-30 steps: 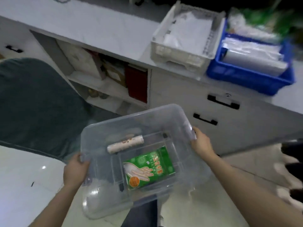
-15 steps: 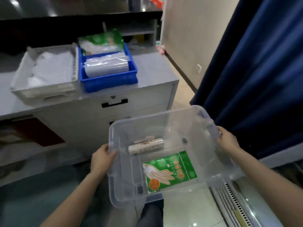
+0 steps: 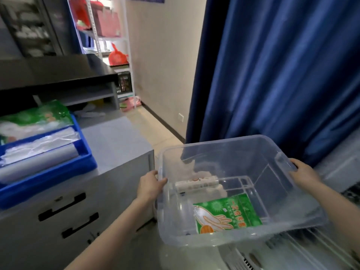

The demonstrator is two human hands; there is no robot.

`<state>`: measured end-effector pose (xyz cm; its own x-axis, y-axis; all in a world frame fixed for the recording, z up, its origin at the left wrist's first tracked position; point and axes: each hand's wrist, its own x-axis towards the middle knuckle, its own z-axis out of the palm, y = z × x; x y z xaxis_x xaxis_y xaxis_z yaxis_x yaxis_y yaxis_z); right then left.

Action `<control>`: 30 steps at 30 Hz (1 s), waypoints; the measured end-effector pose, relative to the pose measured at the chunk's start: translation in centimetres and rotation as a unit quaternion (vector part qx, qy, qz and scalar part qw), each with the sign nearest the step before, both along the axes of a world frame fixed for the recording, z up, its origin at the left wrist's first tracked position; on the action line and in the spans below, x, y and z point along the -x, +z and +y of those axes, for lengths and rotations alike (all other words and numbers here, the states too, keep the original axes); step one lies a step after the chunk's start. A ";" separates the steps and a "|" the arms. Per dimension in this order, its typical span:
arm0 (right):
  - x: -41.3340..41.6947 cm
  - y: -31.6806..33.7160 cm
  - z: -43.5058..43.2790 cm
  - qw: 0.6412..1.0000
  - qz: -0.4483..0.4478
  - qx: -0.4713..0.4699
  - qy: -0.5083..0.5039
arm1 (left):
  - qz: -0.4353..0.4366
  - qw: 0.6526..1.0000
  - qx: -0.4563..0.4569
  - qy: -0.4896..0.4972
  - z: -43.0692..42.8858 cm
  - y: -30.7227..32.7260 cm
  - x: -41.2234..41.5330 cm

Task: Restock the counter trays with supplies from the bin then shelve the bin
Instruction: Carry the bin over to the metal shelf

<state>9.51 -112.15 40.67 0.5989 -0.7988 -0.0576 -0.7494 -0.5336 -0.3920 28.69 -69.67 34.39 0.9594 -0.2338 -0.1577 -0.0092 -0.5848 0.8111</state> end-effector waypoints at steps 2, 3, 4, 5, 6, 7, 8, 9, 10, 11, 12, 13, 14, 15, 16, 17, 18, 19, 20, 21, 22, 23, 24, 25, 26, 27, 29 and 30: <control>-1.6 0.6 -1.8 1.000 -0.016 0.002 -0.012 | -0.007 1.000 -0.009 -0.013 -2.6 0.8 -2.5; -2.4 0.7 -2.7 0.999 -0.027 0.002 -0.019 | -0.010 1.000 -0.014 -0.018 -3.9 1.1 -3.9; -3.4 0.8 -3.5 0.999 -0.037 0.001 -0.027 | -0.014 1.000 -0.017 -0.020 -5.1 1.4 -5.3; -4.4 0.8 -4.2 0.998 -0.047 -0.002 -0.033 | -0.019 0.999 -0.020 -0.021 -6.2 1.6 -6.8; -5.5 0.7 -4.9 0.998 -0.057 -0.009 -0.039 | -0.024 0.999 -0.022 -0.020 -7.1 1.9 -8.3; -6.7 0.5 -5.6 0.997 -0.068 -0.020 -0.042 | -0.028 0.999 -0.025 -0.019 -8.0 2.1 -9.8; -8.1 0.4 -6.3 0.995 -0.077 -0.035 -0.042 | -0.033 0.999 -0.036 -0.020 -8.7 2.4 -11.4; -9.7 0.2 -7.0 0.994 -0.084 -0.049 -0.040 | -0.042 0.997 -0.052 -0.023 -9.3 2.6 -13.1; -11.5 0.1 -7.7 0.994 -0.087 -0.062 -0.036 | -0.052 0.996 -0.070 -0.023 -9.9 2.8 -14.8; -13.7 0.0 -8.5 0.993 -0.089 -0.071 -0.031 | -0.059 0.994 -0.084 -0.018 -10.4 3.0 -16.5; -15.9 0.0 -9.3 0.993 -0.091 -0.076 -0.022 | -0.062 0.994 -0.090 -0.010 -11.0 3.0 -18.3; -18.3 -0.1 -10.2 0.993 -0.092 -0.076 -0.012 | -0.062 0.994 -0.091 0.002 -11.6 3.1 -20.0; -20.8 -0.1 -11.0 0.993 -0.093 -0.074 -0.002 | -0.063 0.993 -0.093 0.015 -12.1 3.0 -21.6; -23.3 -0.1 -11.8 0.993 -0.094 -0.073 0.009 | -0.066 0.992 -0.101 0.025 -12.6 3.0 -23.3; -25.6 0.0 -12.6 0.993 -0.093 -0.073 0.022 | -0.067 0.991 -0.113 0.032 -13.0 2.9 -24.8; -27.9 0.1 -13.2 0.992 -0.090 -0.074 0.037 | -0.067 0.989 -0.123 0.040 -13.2 2.9 -26.2; -30.1 0.3 -13.7 0.992 -0.088 -0.078 0.051 | -0.065 0.988 -0.131 0.051 -13.4 2.8 -27.6; -32.3 0.5 -14.2 0.991 -0.089 -0.083 0.062 | -0.059 0.987 -0.134 0.065 -13.5 2.8 -29.0; -34.6 0.8 -14.7 0.989 -0.092 -0.089 0.074 | -0.051 0.986 -0.134 0.080 -13.8 2.6 -30.3; -37.0 1.0 -15.2 0.987 -0.097 -0.094 0.089 | -0.041 0.986 -0.133 0.095 -14.1 2.4 -31.5; -39.3 1.1 -15.6 0.984 -0.101 -0.098 0.105 | -0.034 0.984 -0.135 0.110 -14.4 2.1 -32.8; -41.8 1.1 -16.0 0.983 -0.102 -0.099 0.120 | -0.030 0.982 -0.141 0.123 -14.8 1.9 -34.1; -44.2 0.9 -16.3 0.981 -0.097 -0.097 0.135 | -0.026 0.979 -0.152 0.134 -15.1 1.7 -35.4; -46.4 0.7 -16.5 0.980 -0.088 -0.093 0.149 | -0.022 0.976 -0.160 0.145 -15.3 1.6 -36.6; -48.7 0.3 -16.7 0.979 -0.080 -0.091 0.162 | -0.020 0.974 -0.164 0.155 -15.6 1.3 -37.7; -51.0 0.0 -17.0 0.979 -0.072 -0.091 0.169 | -0.021 0.972 -0.169 0.164 -15.8 1.1 -38.9; -55.9 -0.9 -17.4 0.979 -0.058 -0.092 0.175 | -0.022 0.966 -0.181 0.183 -16.0 0.4 -41.7; -58.3 -1.4 -17.5 0.978 -0.050 -0.091 0.178 | -0.019 0.964 -0.179 0.194 -16.1 0.0 -43.2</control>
